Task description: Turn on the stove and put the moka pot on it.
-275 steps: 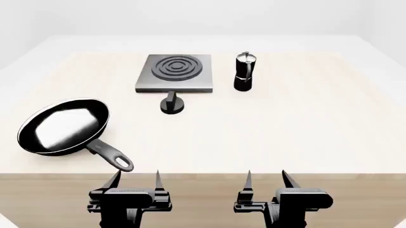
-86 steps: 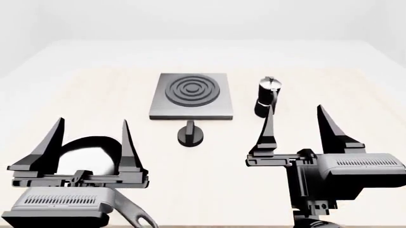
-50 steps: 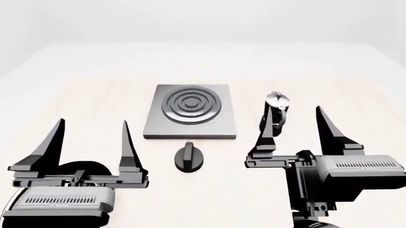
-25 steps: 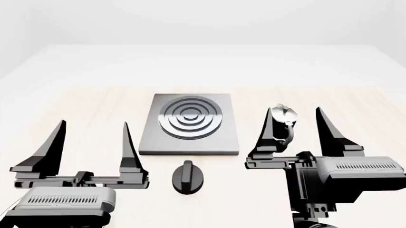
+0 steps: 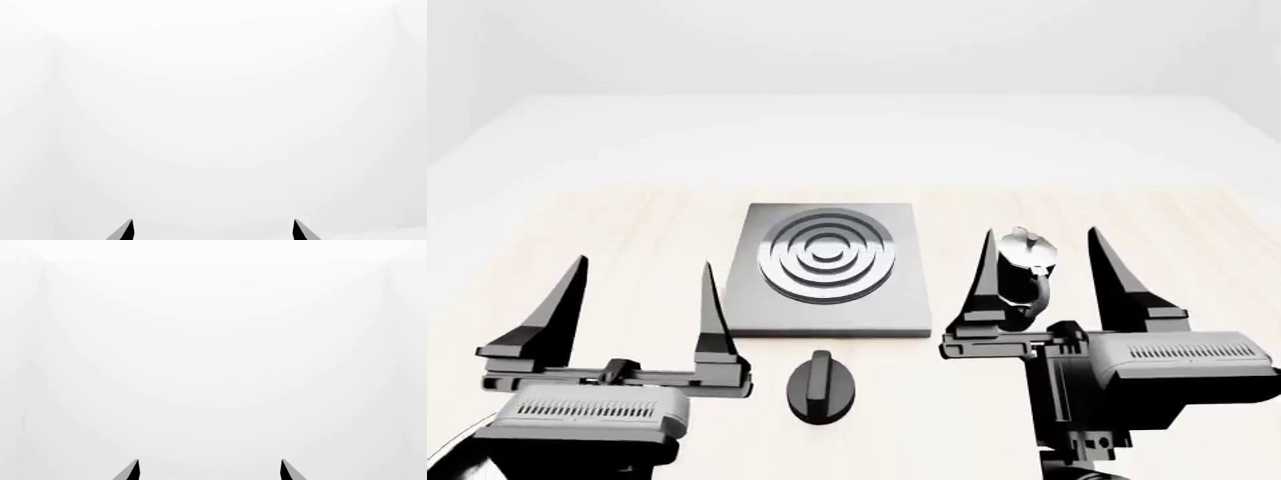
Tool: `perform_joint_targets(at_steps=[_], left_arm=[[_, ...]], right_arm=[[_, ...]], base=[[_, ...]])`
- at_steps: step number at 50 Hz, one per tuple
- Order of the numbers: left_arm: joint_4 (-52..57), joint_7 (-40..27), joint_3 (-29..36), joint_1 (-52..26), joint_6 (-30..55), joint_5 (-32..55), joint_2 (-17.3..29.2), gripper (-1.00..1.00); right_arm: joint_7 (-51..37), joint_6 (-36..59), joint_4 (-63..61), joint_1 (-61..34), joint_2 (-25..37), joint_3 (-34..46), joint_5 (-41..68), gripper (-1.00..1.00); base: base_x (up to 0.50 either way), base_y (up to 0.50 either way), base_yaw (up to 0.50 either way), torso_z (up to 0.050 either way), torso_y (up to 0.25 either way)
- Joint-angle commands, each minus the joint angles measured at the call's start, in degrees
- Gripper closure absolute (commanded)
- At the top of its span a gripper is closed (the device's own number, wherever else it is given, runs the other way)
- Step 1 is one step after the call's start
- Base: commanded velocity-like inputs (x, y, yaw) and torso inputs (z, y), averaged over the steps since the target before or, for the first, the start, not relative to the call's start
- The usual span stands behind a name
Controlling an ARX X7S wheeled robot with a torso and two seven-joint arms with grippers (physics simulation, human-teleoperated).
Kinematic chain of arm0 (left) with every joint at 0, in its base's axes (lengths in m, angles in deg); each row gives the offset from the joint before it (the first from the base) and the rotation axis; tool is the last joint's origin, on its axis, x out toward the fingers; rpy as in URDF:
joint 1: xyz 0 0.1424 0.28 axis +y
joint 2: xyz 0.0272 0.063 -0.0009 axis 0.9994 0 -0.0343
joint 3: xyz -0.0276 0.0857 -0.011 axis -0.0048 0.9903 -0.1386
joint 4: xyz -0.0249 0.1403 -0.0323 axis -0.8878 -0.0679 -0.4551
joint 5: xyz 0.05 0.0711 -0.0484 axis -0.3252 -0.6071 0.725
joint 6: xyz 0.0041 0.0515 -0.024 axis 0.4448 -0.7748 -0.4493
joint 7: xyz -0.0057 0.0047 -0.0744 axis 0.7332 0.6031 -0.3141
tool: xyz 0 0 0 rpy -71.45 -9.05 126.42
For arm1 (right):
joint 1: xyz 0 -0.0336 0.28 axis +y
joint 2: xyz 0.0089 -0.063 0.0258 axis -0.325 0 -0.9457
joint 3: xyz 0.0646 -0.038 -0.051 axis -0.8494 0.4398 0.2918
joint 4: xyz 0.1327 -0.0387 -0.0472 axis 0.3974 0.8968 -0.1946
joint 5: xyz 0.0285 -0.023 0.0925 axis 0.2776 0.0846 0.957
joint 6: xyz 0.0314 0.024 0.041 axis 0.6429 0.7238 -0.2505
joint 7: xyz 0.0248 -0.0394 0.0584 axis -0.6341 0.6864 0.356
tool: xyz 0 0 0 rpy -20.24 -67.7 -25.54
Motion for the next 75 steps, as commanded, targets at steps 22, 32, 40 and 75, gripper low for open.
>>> perform_joint_targets(at_steps=[22, 32, 40, 75], left_arm=[[-18.60, 7.96, 8.24, -8.91, 4.02, 5.46, -1.83, -1.00], [-24.61, 10.73, 8.39, -9.83, 2.79, 9.19, -2.57, -1.00], [-29.73, 13.13, 8.85, -10.28, 1.87, 12.08, -3.69, -1.00], [-42.17, 17.54, 11.71, -11.49, -3.17, 15.00, -6.57, -1.00]], right_arm=[[-1.29, 1.03, -2.78, 0.17, 1.06, 1.09, 0.80, -1.00], [-1.60, 0.82, -2.93, 0.12, 1.33, 1.32, 0.94, -1.00], [-1.86, 0.72, -3.20, 0.14, 1.54, 1.40, 1.26, -1.00], [-2.39, -0.82, -1.91, 0.29, 1.99, 2.49, 1.77, -1.00]], base=[[0.00, 0.00, 0.00, 0.000, 0.000], [0.00, 0.00, 0.00, 0.000, 0.000], [0.00, 0.00, 0.00, 0.000, 0.000], [0.00, 0.00, 0.00, 0.000, 0.000]])
